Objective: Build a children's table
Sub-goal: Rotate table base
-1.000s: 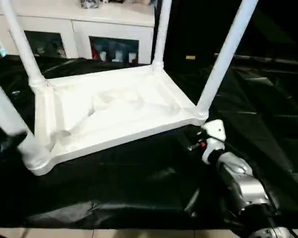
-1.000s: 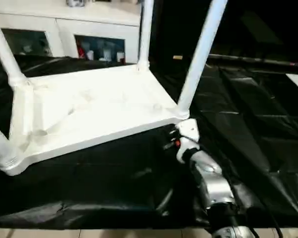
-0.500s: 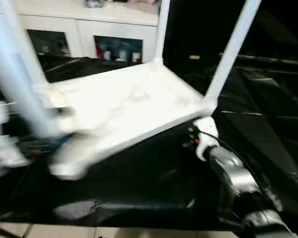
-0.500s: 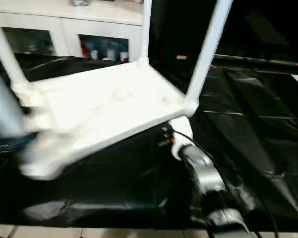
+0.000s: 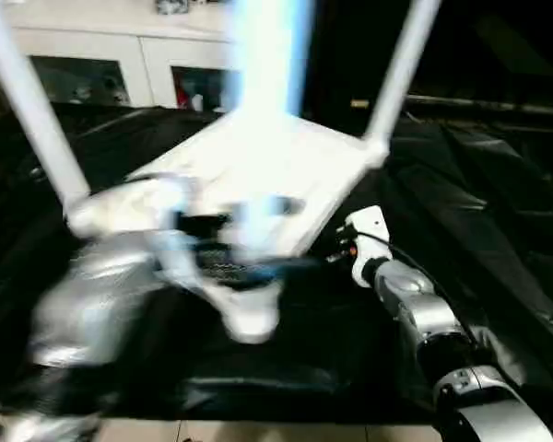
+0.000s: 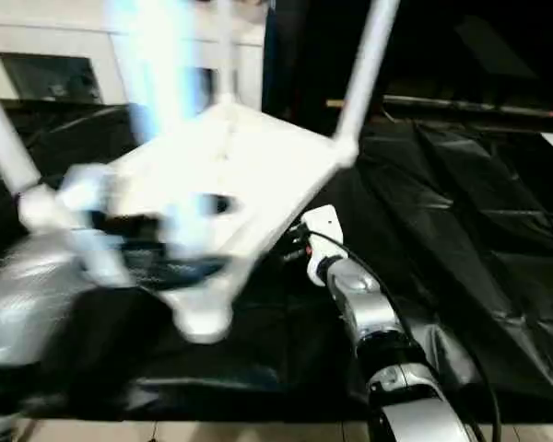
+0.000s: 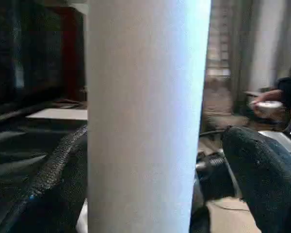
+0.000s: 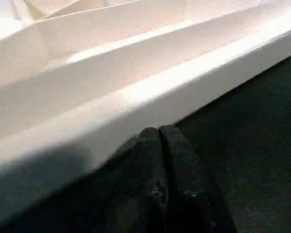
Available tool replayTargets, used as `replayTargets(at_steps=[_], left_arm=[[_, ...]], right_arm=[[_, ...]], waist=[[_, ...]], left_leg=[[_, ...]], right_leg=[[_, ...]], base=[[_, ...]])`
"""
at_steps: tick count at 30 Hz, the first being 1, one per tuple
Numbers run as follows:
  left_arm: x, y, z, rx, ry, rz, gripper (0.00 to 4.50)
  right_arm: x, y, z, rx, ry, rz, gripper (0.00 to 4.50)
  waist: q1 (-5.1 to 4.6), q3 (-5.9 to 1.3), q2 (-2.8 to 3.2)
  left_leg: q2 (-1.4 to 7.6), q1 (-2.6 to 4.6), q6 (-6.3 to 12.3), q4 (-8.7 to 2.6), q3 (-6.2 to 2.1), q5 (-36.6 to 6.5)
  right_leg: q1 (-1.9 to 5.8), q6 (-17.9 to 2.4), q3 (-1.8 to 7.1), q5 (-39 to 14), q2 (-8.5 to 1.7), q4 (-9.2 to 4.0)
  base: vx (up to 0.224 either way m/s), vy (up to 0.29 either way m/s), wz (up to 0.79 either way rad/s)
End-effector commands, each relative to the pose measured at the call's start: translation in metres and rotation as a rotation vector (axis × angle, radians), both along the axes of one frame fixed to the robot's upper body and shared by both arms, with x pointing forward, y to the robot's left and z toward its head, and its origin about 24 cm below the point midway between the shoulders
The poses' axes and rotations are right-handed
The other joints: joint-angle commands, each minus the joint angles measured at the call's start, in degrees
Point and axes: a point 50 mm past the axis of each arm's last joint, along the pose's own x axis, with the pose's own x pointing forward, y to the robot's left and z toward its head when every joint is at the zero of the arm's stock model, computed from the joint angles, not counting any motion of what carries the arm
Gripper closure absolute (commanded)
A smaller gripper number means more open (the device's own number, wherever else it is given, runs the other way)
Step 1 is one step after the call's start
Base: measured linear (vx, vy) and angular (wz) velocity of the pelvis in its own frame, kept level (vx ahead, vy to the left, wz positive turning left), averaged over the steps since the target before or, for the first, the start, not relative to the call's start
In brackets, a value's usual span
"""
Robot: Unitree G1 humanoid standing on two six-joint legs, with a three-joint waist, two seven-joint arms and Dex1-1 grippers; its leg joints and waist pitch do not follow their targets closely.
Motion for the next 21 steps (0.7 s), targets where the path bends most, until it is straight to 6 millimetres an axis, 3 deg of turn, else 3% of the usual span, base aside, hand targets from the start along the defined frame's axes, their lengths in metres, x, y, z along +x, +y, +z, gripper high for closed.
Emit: replayTargets(at_steps=[1, 3, 4, 9, 16, 21], left_arm=[[0.001, -0.009, -0.002, 0.035, -0.018, -0.026, 0.02], [0.001, -0.027, -0.007, 0.063, -0.029, -0.066, 0.02], [0.002, -0.033, -0.009, 0.077, -0.03, -0.065, 0.02], [0.008, -0.066, -0.023, 0.139, -0.062, -0.022, 0.02], [0.013, -0.083, -0.03, 0.177, -0.116, 0.032, 0.02], [0.028, -0.075, -0.033, 0.22, -0.159, 0.161, 0.02]], right_arm=[[0.004, 0.002, 0.006, 0.008, -0.02, 0.019, 4.5], [0.003, 0.004, 0.005, 0.019, -0.017, 0.036, 4.5], [0.002, 0.005, 0.005, 0.023, -0.017, 0.042, 4.5], [-0.003, 0.013, 0.004, 0.07, -0.012, 0.115, 4.5], [-0.007, 0.02, 0.003, 0.097, -0.004, 0.179, 4.5], [-0.003, 0.011, 0.003, 0.061, -0.017, 0.114, 4.5]], waist=[[-0.17, -3.54, 0.53], [-0.36, -3.46, 0.54], [-0.37, -3.46, 0.87], [-0.82, -3.6, 0.5], [-1.1, -3.55, 0.56], [-1.05, -3.52, 0.59]], left_leg=[[-0.9, -0.03, -1.32, -3.81, 0.96, -11.2], [-0.95, 0.09, -0.68, -3.76, 1.0, -11.8], [-0.88, -0.01, -0.82, -3.79, 0.91, -11.8], [-0.87, -0.21, 0.34, -3.64, 0.89, -10.9], [-0.64, -0.11, 1.45, -3.63, 0.86, -12.0], [-0.52, 0.04, 1.47, -3.72, 0.81, -12.9]], right_leg=[[3.07, -12.7, 0.9, -3.6, -1.2, -3.52], [2.97, -12.5, 0.91, -4.7, -1.15, -3.86], [3.11, -12.7, 0.93, -4.8, -1.31, -3.75], [3.44, -13.7, 0.86, -2.5, -1.27, -3.84], [3.33, -14.7, 0.82, -4.1, -1.36, -4.2], [3.18, -15.1, 0.84, -4.8, -1.46, -4.31]], base=[[0.0, 0.0, 0.0], [0.0, 0.0, 0.0], [0.0, 0.0, 0.0], [0.0, 0.0, 0.0], [0.0, 0.0, 0.0], [0.0, 0.0, 0.0]])
